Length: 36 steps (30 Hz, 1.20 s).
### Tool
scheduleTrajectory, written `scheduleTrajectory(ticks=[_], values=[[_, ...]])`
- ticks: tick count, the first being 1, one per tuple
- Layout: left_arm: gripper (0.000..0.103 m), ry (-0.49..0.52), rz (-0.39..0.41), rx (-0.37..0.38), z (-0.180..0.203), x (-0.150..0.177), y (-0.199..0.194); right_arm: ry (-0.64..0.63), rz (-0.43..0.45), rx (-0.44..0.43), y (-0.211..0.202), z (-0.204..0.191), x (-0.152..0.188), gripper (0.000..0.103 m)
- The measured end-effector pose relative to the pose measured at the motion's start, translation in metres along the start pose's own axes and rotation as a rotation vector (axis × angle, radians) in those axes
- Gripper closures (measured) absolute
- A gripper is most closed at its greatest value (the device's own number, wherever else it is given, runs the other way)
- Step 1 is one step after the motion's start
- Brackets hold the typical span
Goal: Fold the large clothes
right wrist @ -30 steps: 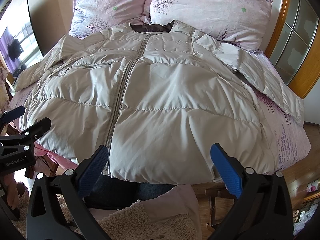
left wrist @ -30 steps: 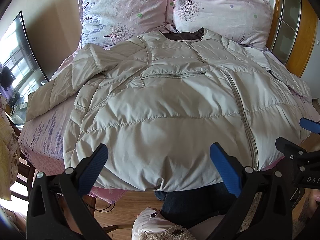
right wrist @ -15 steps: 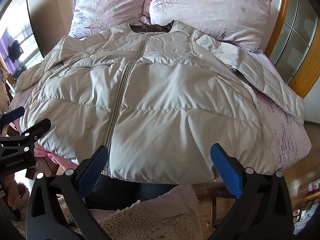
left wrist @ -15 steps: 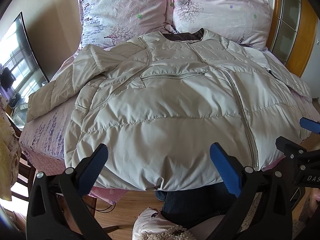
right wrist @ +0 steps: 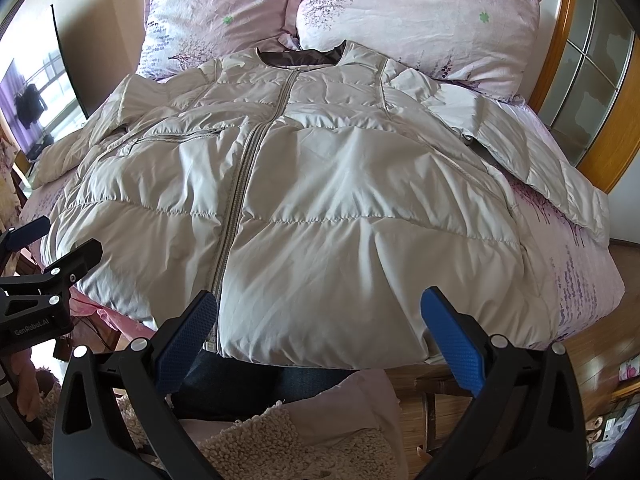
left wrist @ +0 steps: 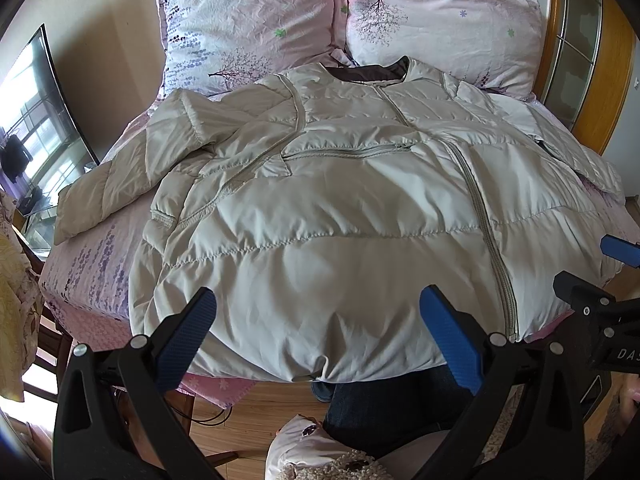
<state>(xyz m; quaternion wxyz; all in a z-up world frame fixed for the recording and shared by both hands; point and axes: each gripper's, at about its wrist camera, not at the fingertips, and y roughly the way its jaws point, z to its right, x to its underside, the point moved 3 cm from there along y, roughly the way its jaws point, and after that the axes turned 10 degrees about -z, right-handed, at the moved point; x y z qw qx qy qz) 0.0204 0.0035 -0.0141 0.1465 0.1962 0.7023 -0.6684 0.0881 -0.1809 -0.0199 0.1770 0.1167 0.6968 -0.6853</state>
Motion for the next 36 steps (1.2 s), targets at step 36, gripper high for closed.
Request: scheduleTrajectory(ticks=[36], values=[[0.002, -0.039, -0.032, 0.039, -0.023, -0.050, 0.029, 0.359, 0.188, -0.132, 0.000, 0.120, -0.049, 0.001]])
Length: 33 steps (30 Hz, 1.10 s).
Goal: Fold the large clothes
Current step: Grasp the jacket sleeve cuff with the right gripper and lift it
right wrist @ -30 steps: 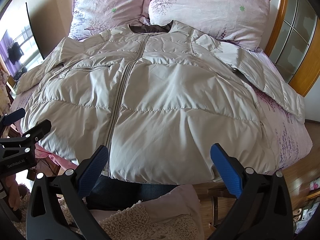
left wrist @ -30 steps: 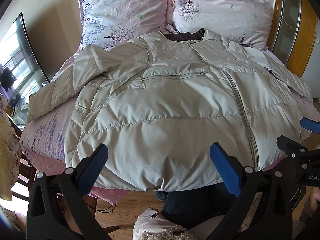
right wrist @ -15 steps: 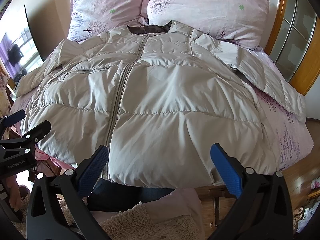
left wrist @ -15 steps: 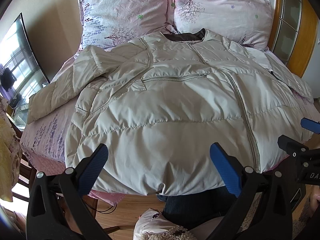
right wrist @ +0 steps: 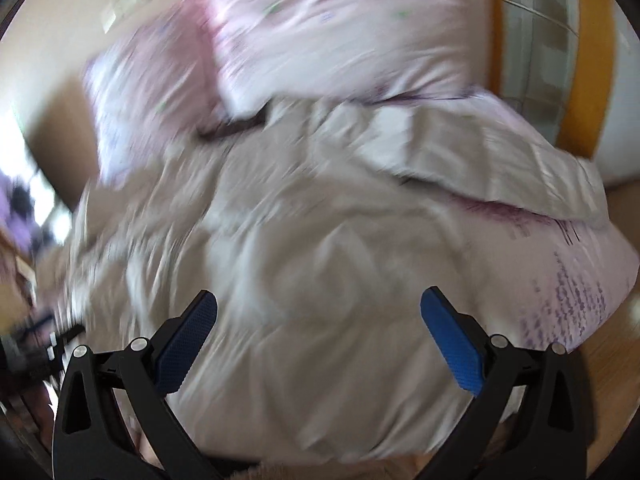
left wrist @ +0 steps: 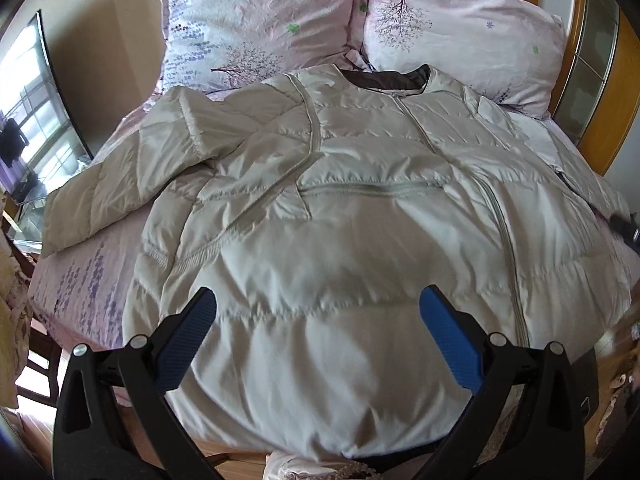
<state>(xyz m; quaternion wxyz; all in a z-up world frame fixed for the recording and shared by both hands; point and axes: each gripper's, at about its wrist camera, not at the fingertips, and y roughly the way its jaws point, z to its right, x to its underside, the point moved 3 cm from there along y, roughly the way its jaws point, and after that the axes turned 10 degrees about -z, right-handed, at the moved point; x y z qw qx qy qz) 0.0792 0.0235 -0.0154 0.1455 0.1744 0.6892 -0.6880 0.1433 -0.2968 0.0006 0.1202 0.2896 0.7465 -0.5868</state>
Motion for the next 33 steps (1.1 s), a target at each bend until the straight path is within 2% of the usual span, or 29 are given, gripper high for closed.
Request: scheduleTrajectory(ticks=[1, 6, 8, 10, 13, 17, 22, 26, 29, 31, 33], values=[[0.002, 0.005, -0.005, 0.015, -0.001, -0.004, 0.003, 0.080, 0.032, -0.036, -0.002, 0.023, -0.010, 0.001], [0.002, 0.015, -0.037, 0.081, -0.005, -0.027, 0.015, 0.412, 0.089, -0.098, -0.001, 0.115, -0.036, 0.002], [0.002, 0.007, -0.061, 0.116, -0.010, -0.038, 0.021, 0.593, 0.107, -0.127, 0.004, 0.163, -0.042, 0.011], [0.002, 0.004, -0.070, 0.118, -0.013, -0.051, 0.026, 0.742, 0.105, -0.137, 0.010, 0.201, -0.043, 0.027], [0.002, 0.009, -0.078, 0.109, -0.017, -0.070, 0.032, 0.906, 0.097, -0.137, 0.021, 0.247, -0.040, 0.041], [0.002, 0.006, -0.101, 0.144, -0.022, -0.094, 0.041, 1.030, 0.081, -0.110, 0.035, 0.286, -0.037, 0.049], [0.002, -0.066, -0.077, 0.275, -0.026, -0.123, 0.049, 1.067, 0.100, -0.079, 0.043, 0.315, -0.044, 0.060], [0.002, -0.092, 0.004, 0.356, -0.025, -0.144, 0.050, 1.063, 0.110, -0.041, 0.043, 0.325, -0.048, 0.073], [0.002, -0.099, 0.072, 0.387, -0.022, -0.155, 0.051, 0.981, 0.130, 0.036, 0.037, 0.316, -0.057, 0.087], [0.002, -0.096, 0.059, 0.430, -0.019, -0.161, 0.054, 0.887, 0.157, 0.111, 0.030, 0.300, -0.072, 0.094], [0.002, -0.098, 0.041, 0.498, -0.015, -0.165, 0.060, 0.800, 0.185, 0.168, 0.023, 0.285, -0.087, 0.096]])
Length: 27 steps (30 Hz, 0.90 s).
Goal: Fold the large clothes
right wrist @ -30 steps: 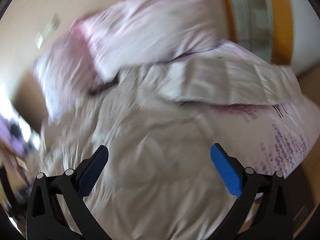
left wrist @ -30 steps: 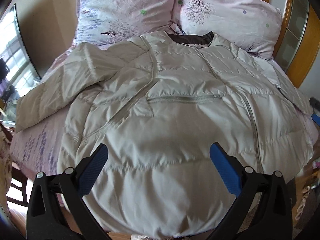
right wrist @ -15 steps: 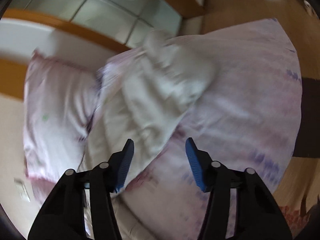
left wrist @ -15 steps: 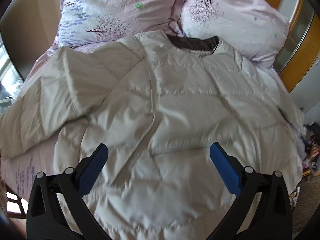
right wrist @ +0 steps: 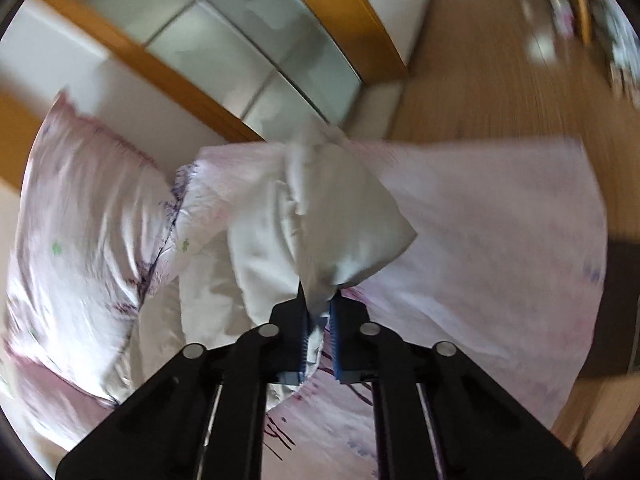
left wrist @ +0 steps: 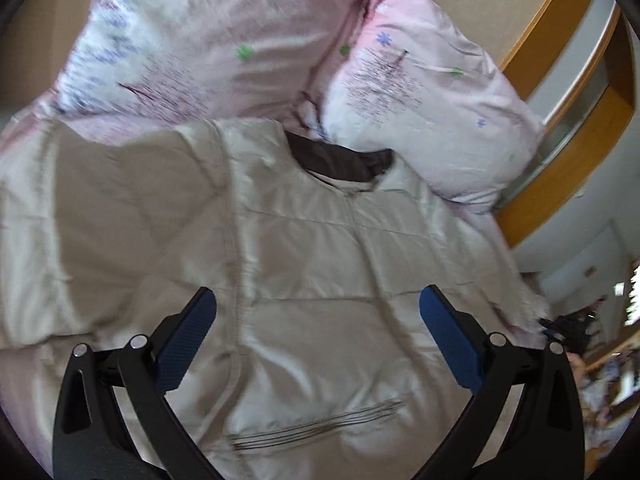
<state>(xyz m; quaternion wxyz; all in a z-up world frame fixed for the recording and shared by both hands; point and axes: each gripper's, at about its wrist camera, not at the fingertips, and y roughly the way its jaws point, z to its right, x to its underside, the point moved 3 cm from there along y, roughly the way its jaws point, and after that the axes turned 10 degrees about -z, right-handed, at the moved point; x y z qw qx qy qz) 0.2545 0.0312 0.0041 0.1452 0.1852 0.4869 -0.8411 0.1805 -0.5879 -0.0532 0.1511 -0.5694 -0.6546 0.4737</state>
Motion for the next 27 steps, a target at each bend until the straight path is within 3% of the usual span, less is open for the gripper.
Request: scheduleTrajectory(ticks=[3, 8, 10, 13, 16, 20, 27], values=[[0.003, -0.028, -0.013, 0.094, 0.001, -0.003, 0.009, -0.166, 0.071, -0.016, -0.017, -0.050, 0.005, 0.096], [0.003, -0.082, -0.024, 0.241, 0.012, -0.008, 0.020, -0.491, 0.109, -0.182, -0.049, -0.157, 0.051, 0.096], [0.003, -0.099, -0.026, 0.305, 0.019, -0.011, 0.023, -0.613, 0.072, -0.261, -0.056, -0.196, 0.082, 0.096], [0.003, -0.135, -0.044, 0.412, 0.032, -0.015, 0.028, -0.737, -0.052, -0.358, -0.046, -0.241, 0.132, 0.097], [0.003, -0.163, -0.084, 0.485, 0.044, -0.019, 0.040, -0.820, -0.181, -0.400, -0.025, -0.270, 0.178, 0.098], [0.003, -0.190, -0.141, 0.515, 0.056, -0.020, 0.062, -0.930, -0.309, -0.395, -0.002, -0.292, 0.237, 0.099], [0.006, -0.252, -0.196, 0.479, 0.052, -0.022, 0.092, -1.128, -0.374, -0.340, 0.005, -0.303, 0.316, 0.099]])
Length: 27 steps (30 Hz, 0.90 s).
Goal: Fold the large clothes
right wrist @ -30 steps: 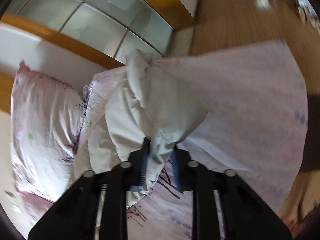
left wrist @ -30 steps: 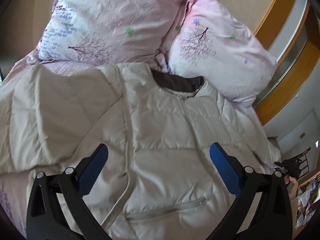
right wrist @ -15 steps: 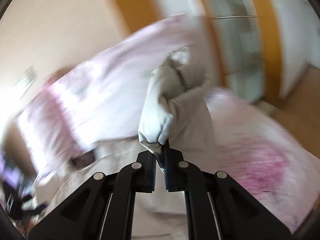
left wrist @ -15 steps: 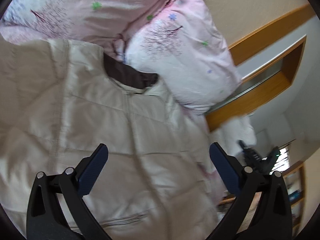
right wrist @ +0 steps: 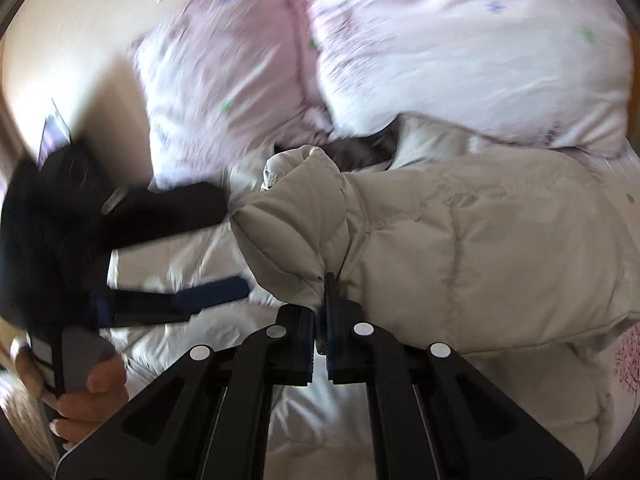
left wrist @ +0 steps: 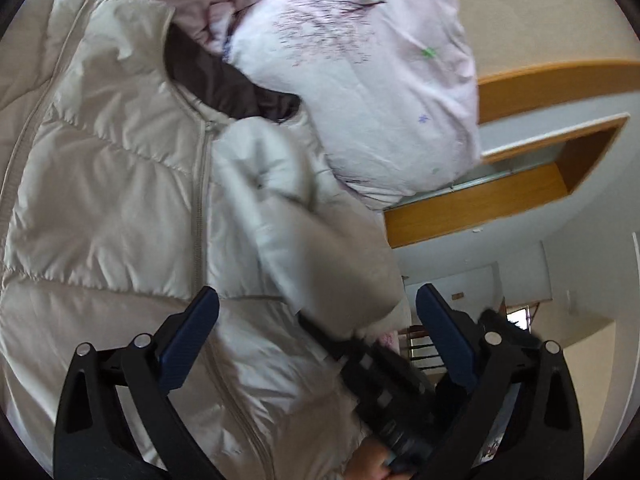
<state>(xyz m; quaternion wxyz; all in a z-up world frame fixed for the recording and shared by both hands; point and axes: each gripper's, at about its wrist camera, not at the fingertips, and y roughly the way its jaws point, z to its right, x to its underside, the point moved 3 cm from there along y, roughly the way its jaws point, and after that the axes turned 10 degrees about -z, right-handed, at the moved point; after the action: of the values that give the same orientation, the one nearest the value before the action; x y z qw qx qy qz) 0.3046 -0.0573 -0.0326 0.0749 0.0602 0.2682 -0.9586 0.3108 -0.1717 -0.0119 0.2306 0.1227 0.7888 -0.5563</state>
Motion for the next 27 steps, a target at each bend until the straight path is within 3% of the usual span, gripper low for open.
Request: scheduleTrajectory(ticks=[2, 4, 6, 9, 11, 12, 13, 17, 19, 22, 25, 27], values=[[0.010, -0.022, -0.002, -0.027, -0.007, -0.003, 0.001, -0.045, -0.030, 0.037, 0.009, -0.011, 0.006, 0.099], [0.024, -0.018, -0.003, -0.068, -0.011, -0.005, 0.004, -0.074, -0.039, 0.069, 0.014, -0.018, 0.010, 0.098], [0.053, -0.031, -0.021, -0.091, -0.019, -0.008, 0.009, -0.087, -0.044, 0.101, 0.015, -0.021, 0.011, 0.096], [0.078, -0.043, -0.021, -0.106, -0.031, -0.012, 0.009, -0.073, -0.080, 0.109, 0.016, -0.021, 0.010, 0.076], [0.084, -0.037, -0.013, -0.120, -0.036, -0.015, 0.006, -0.061, -0.083, 0.066, 0.014, -0.021, 0.011, 0.059], [0.086, -0.037, -0.006, -0.130, -0.038, -0.017, 0.003, -0.055, -0.077, 0.043, 0.010, -0.020, 0.012, 0.050], [0.087, -0.035, 0.003, -0.137, -0.039, -0.017, -0.001, -0.048, -0.067, 0.031, 0.003, -0.021, 0.014, 0.047], [0.088, 0.000, 0.066, -0.184, -0.040, -0.023, -0.030, 0.004, -0.006, 0.002, -0.025, -0.010, 0.011, 0.049], [0.088, 0.010, 0.112, -0.222, -0.045, -0.028, -0.052, 0.035, 0.003, -0.004, -0.031, -0.004, 0.007, 0.065], [0.086, 0.006, 0.134, -0.259, -0.057, -0.038, -0.068, 0.088, -0.022, -0.025, -0.022, -0.001, -0.006, 0.075], [0.083, -0.009, 0.091, -0.276, -0.067, -0.037, -0.061, 0.095, -0.094, -0.084, 0.001, -0.016, -0.017, 0.082], [0.067, -0.018, 0.092, -0.282, -0.070, -0.031, -0.064, 0.082, -0.138, -0.109, 0.015, -0.030, -0.023, 0.083]])
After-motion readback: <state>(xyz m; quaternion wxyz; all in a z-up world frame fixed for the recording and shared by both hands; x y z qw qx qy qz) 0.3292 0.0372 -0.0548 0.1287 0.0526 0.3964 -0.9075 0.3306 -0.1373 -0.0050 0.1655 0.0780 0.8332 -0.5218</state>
